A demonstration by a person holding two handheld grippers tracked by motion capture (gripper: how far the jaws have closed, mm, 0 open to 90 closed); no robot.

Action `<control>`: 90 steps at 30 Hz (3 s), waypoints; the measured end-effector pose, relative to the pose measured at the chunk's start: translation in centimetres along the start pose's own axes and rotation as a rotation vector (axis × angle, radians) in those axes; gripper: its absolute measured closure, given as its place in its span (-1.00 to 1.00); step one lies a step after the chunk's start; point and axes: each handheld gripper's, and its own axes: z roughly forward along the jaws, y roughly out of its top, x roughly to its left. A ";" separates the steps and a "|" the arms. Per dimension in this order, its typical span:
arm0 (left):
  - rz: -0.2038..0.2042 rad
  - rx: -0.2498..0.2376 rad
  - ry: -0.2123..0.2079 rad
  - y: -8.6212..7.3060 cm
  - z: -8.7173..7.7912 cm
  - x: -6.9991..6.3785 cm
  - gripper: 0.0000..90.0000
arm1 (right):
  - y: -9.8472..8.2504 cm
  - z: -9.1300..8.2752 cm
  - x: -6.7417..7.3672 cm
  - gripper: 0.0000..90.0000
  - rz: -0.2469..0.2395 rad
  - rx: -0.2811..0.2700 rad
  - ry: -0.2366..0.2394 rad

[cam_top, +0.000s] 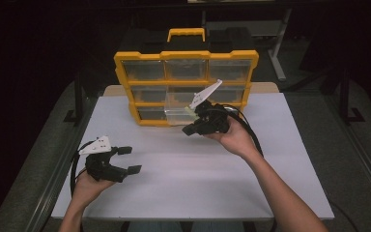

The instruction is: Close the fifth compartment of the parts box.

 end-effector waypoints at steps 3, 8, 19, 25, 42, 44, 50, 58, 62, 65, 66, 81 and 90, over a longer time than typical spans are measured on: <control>0.017 -0.001 0.005 0.0 -0.1 0.2 -0.61 | 0.5 0.1 -0.4 0.97 -0.012 -0.006 -0.015; 0.001 0.000 0.009 0.0 -0.2 0.1 -0.61 | 1.4 0.2 -0.9 0.97 -0.026 0.001 -0.048; -0.003 -0.006 0.005 0.0 -0.1 0.1 -0.61 | 2.1 0.2 -1.9 0.97 -0.016 0.012 -0.082; -0.001 -0.005 0.004 0.0 -0.2 0.1 -0.61 | 2.4 0.3 -1.9 0.97 -0.008 0.020 -0.092; 0.004 -0.003 0.008 0.0 -0.1 0.2 -0.61 | 3.2 0.6 -3.5 0.97 -0.015 0.019 -0.103; 0.005 -0.001 0.006 0.0 -0.1 0.2 -0.61 | 3.2 0.5 -3.7 0.97 -0.010 0.019 -0.110; 0.001 -0.007 -0.002 0.0 0.0 0.1 -0.61 | 3.1 0.1 -4.2 0.97 0.009 0.017 -0.108; 0.007 -0.004 -0.009 0.2 0.0 -0.1 -0.61 | 3.6 0.0 -4.5 0.97 0.012 0.030 -0.116; 0.005 -0.003 -0.007 0.1 0.0 0.0 -0.61 | 3.8 0.1 -4.6 0.97 0.012 0.042 -0.123; 0.006 -0.001 -0.007 0.1 0.0 0.1 -0.61 | 3.9 0.1 -5.1 0.98 0.018 0.035 -0.133; 0.007 -0.001 -0.006 0.1 0.0 0.1 -0.61 | 3.9 0.1 -5.3 0.98 0.025 0.031 -0.133; -0.002 -0.005 -0.010 0.0 0.0 0.1 -0.61 | 4.3 0.4 -6.3 0.98 0.036 0.048 -0.162; -0.016 -0.016 -0.005 -0.1 0.0 0.2 -0.61 | 4.6 0.3 -6.6 0.98 0.039 0.056 -0.183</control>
